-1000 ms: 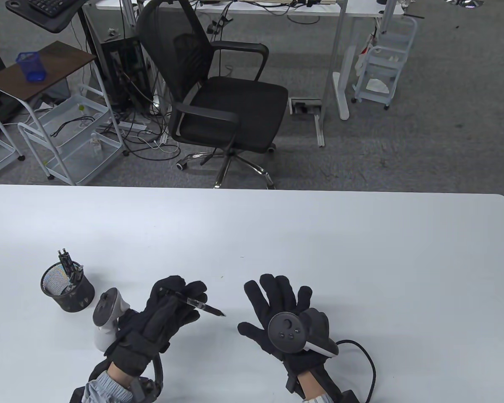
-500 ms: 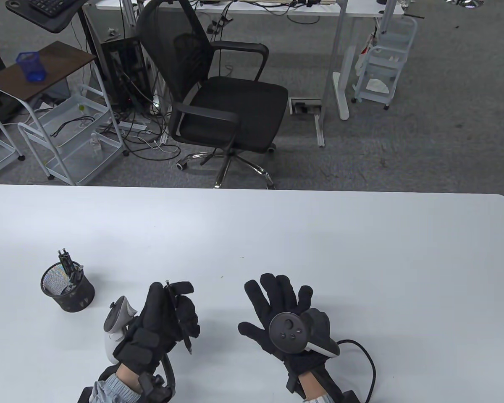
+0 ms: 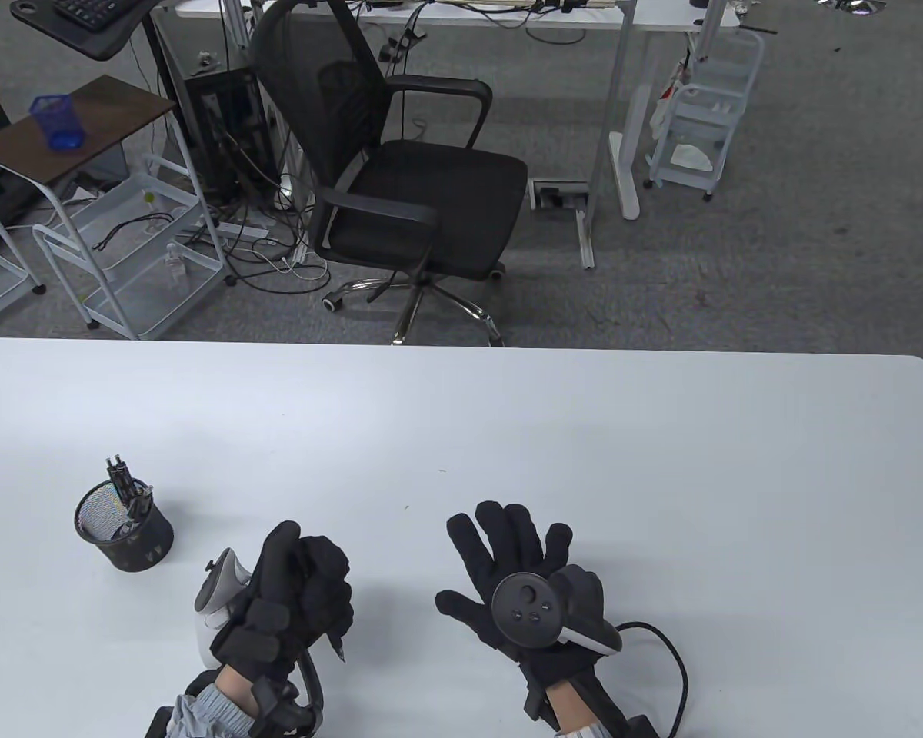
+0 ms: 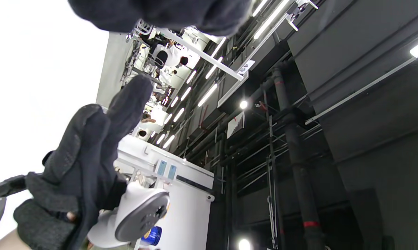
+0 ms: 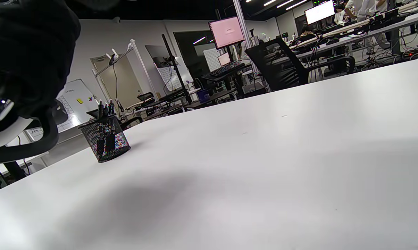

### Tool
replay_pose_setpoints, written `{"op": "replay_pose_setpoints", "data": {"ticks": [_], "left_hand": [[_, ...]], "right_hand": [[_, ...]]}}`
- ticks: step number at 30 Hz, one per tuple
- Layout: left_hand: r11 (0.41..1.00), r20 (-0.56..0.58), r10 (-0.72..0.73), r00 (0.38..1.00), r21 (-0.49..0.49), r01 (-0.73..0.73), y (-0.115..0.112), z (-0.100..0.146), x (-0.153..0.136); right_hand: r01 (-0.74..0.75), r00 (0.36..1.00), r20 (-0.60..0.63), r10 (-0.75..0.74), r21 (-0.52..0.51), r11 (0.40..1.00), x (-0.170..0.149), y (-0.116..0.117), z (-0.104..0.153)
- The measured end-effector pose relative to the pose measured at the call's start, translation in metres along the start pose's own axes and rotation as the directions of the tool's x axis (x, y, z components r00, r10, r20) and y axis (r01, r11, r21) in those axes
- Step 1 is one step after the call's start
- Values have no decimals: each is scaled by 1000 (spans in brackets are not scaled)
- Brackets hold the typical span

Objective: Press to open click pens

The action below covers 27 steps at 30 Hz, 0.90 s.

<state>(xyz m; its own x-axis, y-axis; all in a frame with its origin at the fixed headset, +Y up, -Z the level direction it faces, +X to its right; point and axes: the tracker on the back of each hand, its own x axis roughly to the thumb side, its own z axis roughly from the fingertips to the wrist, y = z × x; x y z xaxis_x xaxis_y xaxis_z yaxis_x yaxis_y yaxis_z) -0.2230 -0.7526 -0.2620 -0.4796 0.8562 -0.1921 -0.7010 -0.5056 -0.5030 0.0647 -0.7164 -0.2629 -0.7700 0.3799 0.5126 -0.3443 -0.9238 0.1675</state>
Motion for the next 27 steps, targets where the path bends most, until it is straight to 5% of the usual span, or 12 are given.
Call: {"op": "replay_pose_setpoints", "data": {"ticks": [18,27], "left_hand": [[1000,-41,-7,999,19,8,-1,-2,-4],[988,-65,-154,986,-9,153,-1,-8,-6]], "right_hand": [[-5,1000,1,5,2,1000,2,0,0],[-4,1000,-3,4,-1,1000,2,-1,0]]}}
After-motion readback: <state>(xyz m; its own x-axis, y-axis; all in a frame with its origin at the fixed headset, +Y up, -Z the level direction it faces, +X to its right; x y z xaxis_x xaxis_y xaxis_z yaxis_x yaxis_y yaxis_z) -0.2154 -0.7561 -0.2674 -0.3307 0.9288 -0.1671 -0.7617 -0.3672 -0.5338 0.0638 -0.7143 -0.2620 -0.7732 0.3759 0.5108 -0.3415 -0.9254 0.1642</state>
